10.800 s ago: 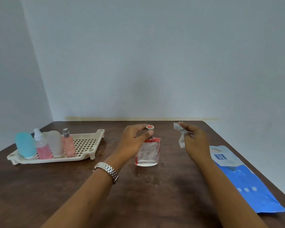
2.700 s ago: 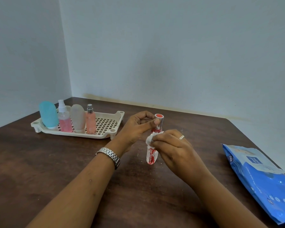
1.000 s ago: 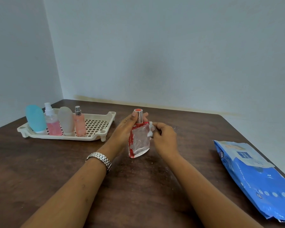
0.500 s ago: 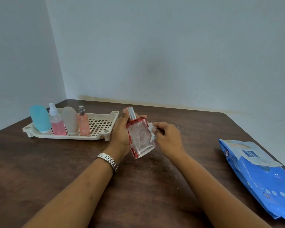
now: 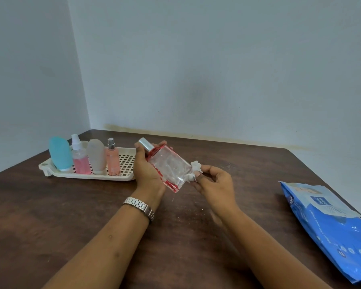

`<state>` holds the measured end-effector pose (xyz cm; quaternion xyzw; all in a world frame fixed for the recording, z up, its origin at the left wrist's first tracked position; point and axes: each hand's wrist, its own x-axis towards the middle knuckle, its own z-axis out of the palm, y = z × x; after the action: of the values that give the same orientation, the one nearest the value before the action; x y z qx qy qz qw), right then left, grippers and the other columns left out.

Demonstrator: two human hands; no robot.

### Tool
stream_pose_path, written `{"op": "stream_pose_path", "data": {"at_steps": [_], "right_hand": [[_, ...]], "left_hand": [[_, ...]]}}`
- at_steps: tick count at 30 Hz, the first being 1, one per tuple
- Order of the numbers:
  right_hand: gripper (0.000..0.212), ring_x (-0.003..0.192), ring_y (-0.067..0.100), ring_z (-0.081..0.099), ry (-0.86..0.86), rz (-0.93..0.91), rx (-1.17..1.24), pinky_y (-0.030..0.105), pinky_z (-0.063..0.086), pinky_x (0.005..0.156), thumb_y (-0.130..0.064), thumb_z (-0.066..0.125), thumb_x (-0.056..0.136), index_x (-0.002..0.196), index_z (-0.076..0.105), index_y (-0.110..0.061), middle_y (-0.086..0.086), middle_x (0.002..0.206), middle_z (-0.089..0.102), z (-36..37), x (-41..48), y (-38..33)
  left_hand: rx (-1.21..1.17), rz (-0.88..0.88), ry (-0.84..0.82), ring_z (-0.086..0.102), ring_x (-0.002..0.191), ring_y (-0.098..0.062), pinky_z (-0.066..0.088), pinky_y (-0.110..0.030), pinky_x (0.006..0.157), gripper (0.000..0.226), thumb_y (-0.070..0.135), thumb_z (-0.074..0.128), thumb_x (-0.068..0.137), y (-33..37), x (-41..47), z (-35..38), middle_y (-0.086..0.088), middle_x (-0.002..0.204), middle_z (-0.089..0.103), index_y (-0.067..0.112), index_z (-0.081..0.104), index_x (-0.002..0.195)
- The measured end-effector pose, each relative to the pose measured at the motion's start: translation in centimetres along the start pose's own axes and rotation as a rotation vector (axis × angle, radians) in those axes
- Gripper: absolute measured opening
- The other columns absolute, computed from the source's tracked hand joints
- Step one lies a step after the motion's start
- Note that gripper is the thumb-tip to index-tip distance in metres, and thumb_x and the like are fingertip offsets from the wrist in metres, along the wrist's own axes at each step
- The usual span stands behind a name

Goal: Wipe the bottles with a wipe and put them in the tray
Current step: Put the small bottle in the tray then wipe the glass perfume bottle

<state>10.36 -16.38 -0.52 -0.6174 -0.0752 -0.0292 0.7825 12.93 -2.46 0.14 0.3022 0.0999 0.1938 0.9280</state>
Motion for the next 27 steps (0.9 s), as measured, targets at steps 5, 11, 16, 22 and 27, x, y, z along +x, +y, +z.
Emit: {"op": "stream_pose_path", "data": {"at_steps": [5,11,16,22,27], "right_hand": [[0.010,0.085,0.020,0.069,-0.025,0.084,0.154,0.022,0.057,0.068,0.004,0.059,0.086,0.094,0.064,0.000,0.015,0.092,0.070,1.4,-2.4,0.3],[0.010,0.083,0.022,0.070,0.012,0.026,0.141,0.024,0.057,0.067,0.005,0.062,0.083,0.092,0.064,0.000,0.014,0.090,0.071,1.8,-2.2,0.4],[0.007,0.084,0.023,0.069,0.148,-0.016,0.193,0.025,0.058,0.069,0.003,0.059,0.086,0.092,0.061,0.000,0.014,0.090,0.069,0.3,-1.2,-0.4],[0.008,0.076,0.014,0.069,0.008,-0.185,0.018,0.027,0.057,0.069,0.002,0.064,0.083,0.083,0.066,-0.006,0.004,0.078,0.072,1.8,-2.8,0.5],[0.014,0.081,0.002,0.063,0.047,-0.783,-0.518,0.012,0.050,0.069,-0.002,0.073,0.077,0.085,0.071,-0.013,-0.009,0.084,0.067,1.7,-3.1,0.8]], "left_hand": [[-0.034,0.065,0.027,0.065,0.096,-0.027,0.048,-0.045,0.095,0.064,0.060,0.039,0.094,0.4,-0.2,0.6,-0.011,0.100,0.070,0.006,0.064,0.118],[-0.061,-0.010,-0.025,0.062,0.099,-0.029,0.047,-0.046,0.096,0.069,0.063,0.039,0.092,0.8,0.1,0.7,-0.013,0.101,0.066,0.005,0.063,0.120],[-0.050,-0.049,-0.064,0.067,0.093,-0.027,0.048,-0.048,0.097,0.069,0.062,0.044,0.090,-0.6,-1.0,1.4,-0.011,0.101,0.070,0.008,0.054,0.132],[-0.087,0.010,-0.012,0.063,0.095,-0.027,0.049,-0.044,0.092,0.059,0.059,0.037,0.094,0.5,-0.2,1.0,-0.010,0.094,0.069,0.008,0.064,0.107],[-0.181,0.066,0.023,0.061,0.095,-0.027,0.046,-0.044,0.098,0.052,0.053,0.037,0.097,1.3,0.0,1.2,-0.006,0.081,0.069,0.015,0.065,0.077]]}}
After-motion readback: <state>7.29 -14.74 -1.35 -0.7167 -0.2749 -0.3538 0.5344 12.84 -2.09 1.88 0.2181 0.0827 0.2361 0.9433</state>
